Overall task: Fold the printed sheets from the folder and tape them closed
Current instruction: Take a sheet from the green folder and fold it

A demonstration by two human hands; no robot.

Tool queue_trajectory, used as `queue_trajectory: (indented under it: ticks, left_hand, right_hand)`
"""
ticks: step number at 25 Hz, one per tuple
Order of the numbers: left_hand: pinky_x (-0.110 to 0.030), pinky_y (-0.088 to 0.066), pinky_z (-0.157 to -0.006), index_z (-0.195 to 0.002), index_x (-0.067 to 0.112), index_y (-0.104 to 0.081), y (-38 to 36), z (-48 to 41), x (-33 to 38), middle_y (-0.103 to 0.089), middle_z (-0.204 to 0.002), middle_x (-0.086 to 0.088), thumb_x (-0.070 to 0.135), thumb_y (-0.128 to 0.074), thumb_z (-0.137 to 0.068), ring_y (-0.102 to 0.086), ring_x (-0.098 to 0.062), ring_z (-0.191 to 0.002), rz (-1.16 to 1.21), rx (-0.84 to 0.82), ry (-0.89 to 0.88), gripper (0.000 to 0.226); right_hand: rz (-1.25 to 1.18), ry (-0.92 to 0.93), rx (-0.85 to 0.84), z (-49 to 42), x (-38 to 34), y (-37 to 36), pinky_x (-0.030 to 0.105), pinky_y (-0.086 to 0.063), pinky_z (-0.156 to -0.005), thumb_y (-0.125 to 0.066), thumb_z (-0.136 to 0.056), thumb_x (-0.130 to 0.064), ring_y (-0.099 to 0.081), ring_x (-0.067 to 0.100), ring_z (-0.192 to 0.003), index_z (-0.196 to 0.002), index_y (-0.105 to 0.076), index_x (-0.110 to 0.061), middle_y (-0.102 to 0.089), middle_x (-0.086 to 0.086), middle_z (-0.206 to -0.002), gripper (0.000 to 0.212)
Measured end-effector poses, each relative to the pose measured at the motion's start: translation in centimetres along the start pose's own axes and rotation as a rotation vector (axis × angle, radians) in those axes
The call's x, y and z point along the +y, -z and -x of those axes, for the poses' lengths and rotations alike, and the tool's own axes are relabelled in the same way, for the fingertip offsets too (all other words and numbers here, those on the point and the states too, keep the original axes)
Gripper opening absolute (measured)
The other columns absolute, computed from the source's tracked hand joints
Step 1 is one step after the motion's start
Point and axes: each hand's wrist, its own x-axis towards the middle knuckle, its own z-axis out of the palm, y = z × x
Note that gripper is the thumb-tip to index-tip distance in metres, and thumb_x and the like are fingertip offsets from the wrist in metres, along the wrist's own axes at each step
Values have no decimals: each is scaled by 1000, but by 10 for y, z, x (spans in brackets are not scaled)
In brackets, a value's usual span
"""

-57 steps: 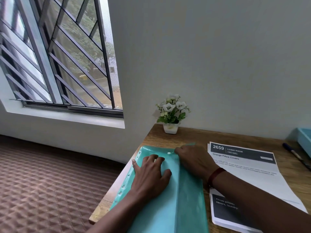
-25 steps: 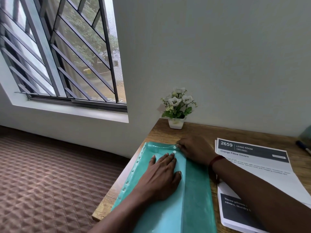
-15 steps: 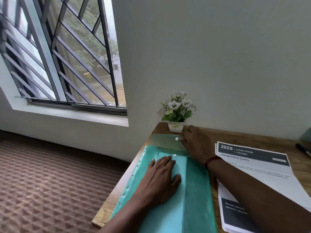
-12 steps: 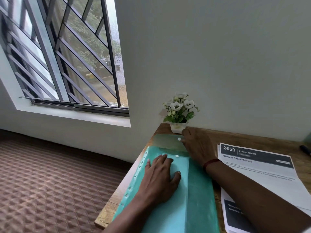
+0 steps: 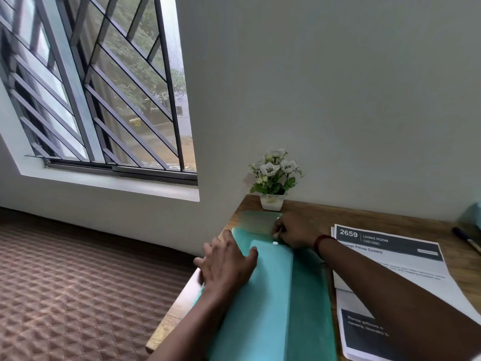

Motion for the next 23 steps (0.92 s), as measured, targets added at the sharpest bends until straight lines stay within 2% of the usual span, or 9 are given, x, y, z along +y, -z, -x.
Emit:
queue_trajectory:
  ticks: [3,6,8,10,13,15,18,23]
  left_hand:
    - [-47,-39,-92,-115,18,-51,4,-11,-4,-60,-116,-10,62,-51,-81,-55,-33,-111,212,15,101,55]
    - [-43,-44,-88,-110,17,-61,6,-17,-7,-67,-109,-9,56,-52,-87,-61,-32,-104,345,81,131,46]
    - [-38,-49,-83,-111,13,-66,8,-20,-8,-69,-105,-11,52,-51,-91,-63,-31,-99,406,134,59,47]
    - [-33,-48,-75,-112,10,-67,13,-25,-6,-71,-103,-13,50,-50,-94,-65,-29,-95,419,196,-61,47]
    - [-31,-43,-69,-111,13,-67,25,-36,-3,-69,-100,-10,51,-48,-95,-64,-28,-92,370,280,-209,46]
    - [-34,-47,-72,-113,15,-67,31,-43,0,-69,-105,-10,53,-47,-95,-64,-30,-94,335,292,-275,46]
    - [-37,-51,-78,-116,18,-67,38,-55,5,-68,-110,-8,56,-47,-94,-64,-30,-96,305,282,-352,48]
    - [-35,-51,-73,-119,19,-66,48,-69,20,-67,-102,-6,55,-49,-93,-64,-26,-87,264,284,-530,48]
  right_hand:
    - [-112,-14,-28,2,3,-1,19,-45,-72,-69,-87,-8,-62,9,-81,-98,-76,-10,-74,4,-98,13]
    - [-222,-22,-26,5,2,0,19,-48,-73,-66,-86,1,-60,7,-81,-99,-75,-6,-70,3,-93,18]
    - [-294,-22,-18,8,-2,8,10,-47,-67,-60,-87,6,-57,6,-78,-100,-74,-3,-67,2,-90,20]
    - [-375,-29,-21,13,-6,22,3,-42,-56,-58,-89,6,-55,4,-71,-102,-72,-1,-66,3,-87,20]
    - [-515,-50,-38,20,-6,41,12,-43,-48,-60,-89,5,-54,7,-59,-96,-72,-5,-66,5,-76,18]
    - [-575,-80,-46,24,-4,49,18,-42,-44,-61,-89,3,-54,11,-56,-92,-72,-9,-66,7,-73,17]
    - [-584,-108,-61,32,-1,56,20,-45,-44,-64,-87,0,-58,11,-58,-94,-73,-11,-68,7,-77,15]
    - [-630,-126,-45,45,4,61,20,-41,-44,-69,-82,0,-55,7,-53,-93,-73,-7,-67,7,-74,14]
